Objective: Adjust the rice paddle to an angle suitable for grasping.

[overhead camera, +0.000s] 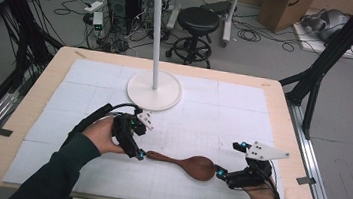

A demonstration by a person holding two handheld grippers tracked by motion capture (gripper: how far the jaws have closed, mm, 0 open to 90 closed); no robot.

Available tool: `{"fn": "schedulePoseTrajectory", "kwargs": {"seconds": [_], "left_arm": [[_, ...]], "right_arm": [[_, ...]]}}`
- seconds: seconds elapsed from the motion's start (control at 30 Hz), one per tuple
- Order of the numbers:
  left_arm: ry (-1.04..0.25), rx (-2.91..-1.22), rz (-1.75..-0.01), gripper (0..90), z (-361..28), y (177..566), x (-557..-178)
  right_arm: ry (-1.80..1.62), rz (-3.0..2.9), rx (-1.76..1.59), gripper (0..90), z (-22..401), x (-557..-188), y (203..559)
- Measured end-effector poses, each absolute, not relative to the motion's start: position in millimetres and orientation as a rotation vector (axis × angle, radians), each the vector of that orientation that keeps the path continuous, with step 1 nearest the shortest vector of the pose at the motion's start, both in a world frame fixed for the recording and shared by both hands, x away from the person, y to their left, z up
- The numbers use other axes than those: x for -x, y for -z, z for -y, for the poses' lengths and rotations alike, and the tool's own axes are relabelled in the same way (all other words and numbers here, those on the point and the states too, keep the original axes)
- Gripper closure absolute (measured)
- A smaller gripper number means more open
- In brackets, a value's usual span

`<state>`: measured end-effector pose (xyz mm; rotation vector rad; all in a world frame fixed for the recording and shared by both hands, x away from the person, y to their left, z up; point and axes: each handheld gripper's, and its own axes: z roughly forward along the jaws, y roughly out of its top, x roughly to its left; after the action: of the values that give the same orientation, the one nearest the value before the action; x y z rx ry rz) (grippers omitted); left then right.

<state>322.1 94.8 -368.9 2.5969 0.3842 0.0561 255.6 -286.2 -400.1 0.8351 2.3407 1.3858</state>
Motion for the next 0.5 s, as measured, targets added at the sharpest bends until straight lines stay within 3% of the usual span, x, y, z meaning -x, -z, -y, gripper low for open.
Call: {"fn": "schedulePoseTrajectory", "kwargs": {"seconds": [0.1, 0.5], "left_arm": [[-0.083, -2.555, -0.434, 18.1, -106.1, 368.4, -320.6], [-0.129, -2.47, -0.532, 6.4, -140.1, 371.5, -310.0]], "right_arm": [[-1.382, -2.35, -0.832, 0.9, 283.1, -257.5, 401.0], [-1.374, -2.373, -0.812, 0.9, 274.3, -263.6, 401.4]]}}
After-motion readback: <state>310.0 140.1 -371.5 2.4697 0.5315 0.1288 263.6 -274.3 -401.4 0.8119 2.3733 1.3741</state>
